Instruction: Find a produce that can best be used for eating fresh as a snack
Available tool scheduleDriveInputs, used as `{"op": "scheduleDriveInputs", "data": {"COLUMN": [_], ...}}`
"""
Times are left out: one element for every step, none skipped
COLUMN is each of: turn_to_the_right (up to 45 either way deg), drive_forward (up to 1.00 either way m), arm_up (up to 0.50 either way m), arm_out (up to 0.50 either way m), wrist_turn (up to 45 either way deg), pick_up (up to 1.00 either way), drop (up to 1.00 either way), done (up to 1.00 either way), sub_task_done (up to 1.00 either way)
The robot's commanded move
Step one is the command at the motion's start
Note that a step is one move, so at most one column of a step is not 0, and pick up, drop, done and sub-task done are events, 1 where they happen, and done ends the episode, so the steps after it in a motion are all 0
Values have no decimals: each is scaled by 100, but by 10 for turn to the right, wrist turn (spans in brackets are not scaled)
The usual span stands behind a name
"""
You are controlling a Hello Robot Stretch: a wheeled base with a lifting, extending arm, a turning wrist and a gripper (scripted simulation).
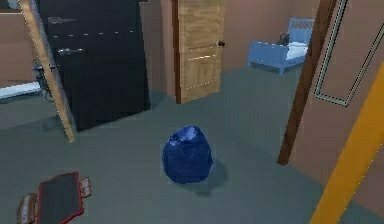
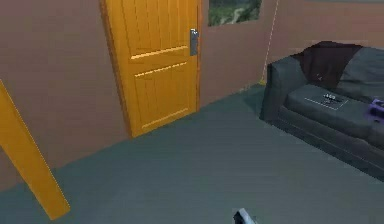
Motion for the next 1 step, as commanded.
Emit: {"op": "scheduleDriveInputs", "data": {"turn_to_the_right": [0], "drive_forward": [10], "arm_up": [0], "arm_out": [0], "wrist_turn": [0], "pick_up": [0], "drop": [0], "done": [0], "sub_task_done": [0]}}
